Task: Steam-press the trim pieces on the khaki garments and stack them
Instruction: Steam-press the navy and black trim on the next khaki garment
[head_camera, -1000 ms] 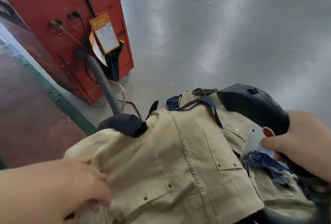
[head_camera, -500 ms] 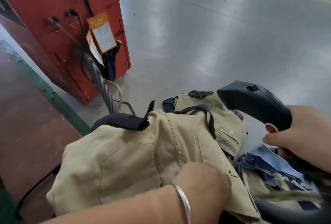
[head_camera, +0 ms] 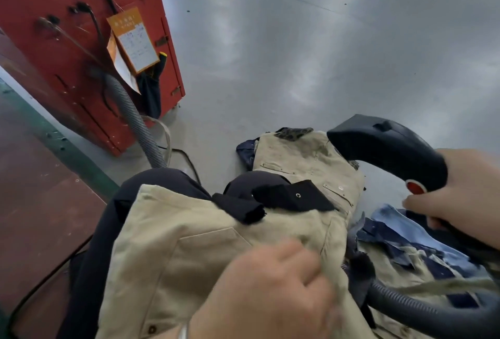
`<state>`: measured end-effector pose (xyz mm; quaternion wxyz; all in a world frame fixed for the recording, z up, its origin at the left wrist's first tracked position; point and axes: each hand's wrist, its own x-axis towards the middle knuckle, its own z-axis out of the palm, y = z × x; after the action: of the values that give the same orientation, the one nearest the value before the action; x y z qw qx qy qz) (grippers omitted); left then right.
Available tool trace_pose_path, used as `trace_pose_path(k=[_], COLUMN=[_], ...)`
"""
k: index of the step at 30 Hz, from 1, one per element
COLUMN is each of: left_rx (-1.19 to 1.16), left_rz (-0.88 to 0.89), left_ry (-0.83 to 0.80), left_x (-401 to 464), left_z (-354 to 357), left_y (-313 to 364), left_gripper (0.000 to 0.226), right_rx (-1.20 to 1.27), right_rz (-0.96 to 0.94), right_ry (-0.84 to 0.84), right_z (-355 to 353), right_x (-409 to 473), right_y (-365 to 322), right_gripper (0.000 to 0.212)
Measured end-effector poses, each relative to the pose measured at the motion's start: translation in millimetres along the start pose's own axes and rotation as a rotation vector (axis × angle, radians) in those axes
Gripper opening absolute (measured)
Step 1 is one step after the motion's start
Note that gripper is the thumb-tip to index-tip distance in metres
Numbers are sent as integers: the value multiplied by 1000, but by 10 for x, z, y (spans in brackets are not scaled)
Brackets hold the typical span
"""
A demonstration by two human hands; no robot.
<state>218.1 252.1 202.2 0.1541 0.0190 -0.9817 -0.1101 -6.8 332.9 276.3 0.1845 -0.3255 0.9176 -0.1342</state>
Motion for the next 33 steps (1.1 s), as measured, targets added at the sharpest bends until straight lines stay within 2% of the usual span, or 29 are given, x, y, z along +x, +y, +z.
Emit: trace_pose_path(k=[2,3,4,5,6,7,9,12,18,20,22,24,30,33], left_rx=[-39,91,183,164,153,154,78,-24,-19,-8,27,66,111,91], left_rz=[-143,-216,-204,-258,-289,-307,-329,-307,-422,-432,-451,-472,-474,-480], left_ry=[50,23,-51,-183,-249,-283,-313,-209,-190,-216,-259,-286,-266,-255], left_x=[103,231,241,211,182,151,49,-128,-234,-176,-83,-3,-37,-43], left_z=[-111,-159,-23,95,160,161,204,270,198,156,127,138,267,290], left_y=[-198,-270,-314,-305,-299,-318,-382,-370,-284,-263,-255,-239,-219,-240], left_gripper=[16,32,54,73,82,83,71,59,61,72,90,96,82,81], right_rx=[2,-8,-6,-25,-49,-50,-59,-121,-132,-136,-172,-254,-361,-375], right_rz=[30,25,22,13,5,-13,-28,-62,-45,-65,-69,-53,-9,-10], right_ry=[42,69,82,97,97,89,89,74,85,68,-34,-131,-263,-243], right_z=[33,61,80,105,130,153,189,218,230,278,342,390,541,602], right_x=[26,2,-44,-81,-117,-147,-192,-249,-437,-498,-535,-540,-412,-213], right_y=[34,77,73,60,53,49,22,-2,18,25,12,2,-70,-179], right_gripper=[26,27,26,26,28,30,32,36,35,35,26,20,15,14])
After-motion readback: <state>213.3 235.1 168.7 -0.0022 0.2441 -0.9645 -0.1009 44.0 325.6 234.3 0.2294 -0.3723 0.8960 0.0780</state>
